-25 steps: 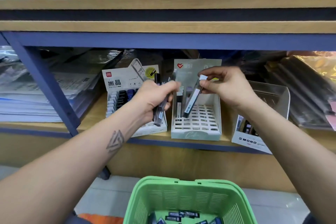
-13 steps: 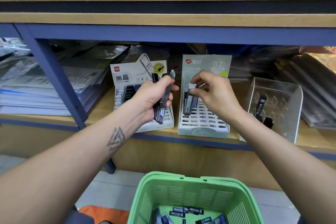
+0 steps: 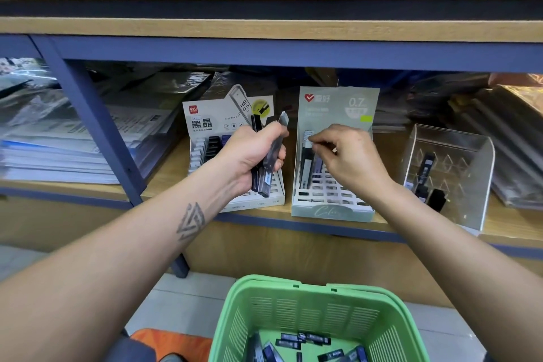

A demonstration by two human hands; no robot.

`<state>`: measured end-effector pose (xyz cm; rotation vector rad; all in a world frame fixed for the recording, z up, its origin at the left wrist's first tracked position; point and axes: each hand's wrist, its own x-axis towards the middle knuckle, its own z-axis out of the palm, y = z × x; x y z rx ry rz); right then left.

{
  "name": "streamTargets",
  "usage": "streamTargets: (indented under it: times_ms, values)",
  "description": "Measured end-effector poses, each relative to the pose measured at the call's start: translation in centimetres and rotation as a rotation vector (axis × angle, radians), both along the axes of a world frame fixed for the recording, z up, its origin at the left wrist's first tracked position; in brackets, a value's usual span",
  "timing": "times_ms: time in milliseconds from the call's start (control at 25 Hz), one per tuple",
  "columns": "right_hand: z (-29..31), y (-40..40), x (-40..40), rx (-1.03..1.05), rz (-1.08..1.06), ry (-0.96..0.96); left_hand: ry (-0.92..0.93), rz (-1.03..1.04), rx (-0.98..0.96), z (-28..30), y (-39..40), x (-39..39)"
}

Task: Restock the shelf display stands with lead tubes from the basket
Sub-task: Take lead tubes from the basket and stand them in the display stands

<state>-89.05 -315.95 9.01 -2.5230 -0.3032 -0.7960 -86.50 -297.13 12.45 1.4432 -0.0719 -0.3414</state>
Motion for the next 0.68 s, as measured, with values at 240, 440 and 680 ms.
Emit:
streamTargets:
  times_ms: [240, 440, 680]
  values:
    - [-0.3, 0.4, -0.3, -0.086, 0.003, 0.091, -0.032, -0.031, -0.007, 0.0, 0.1, -0.1]
    - [1.0, 0.6, -0.7, 0.163, -0.049, 0.115, -0.058, -0.14, -0.01, -0.2, 0.2, -0.4]
    - [2.6, 0.9, -1.3, 1.08, 0.224, 0.382, -0.078, -0.283, 0.046, -0.4, 0.0, -1.2]
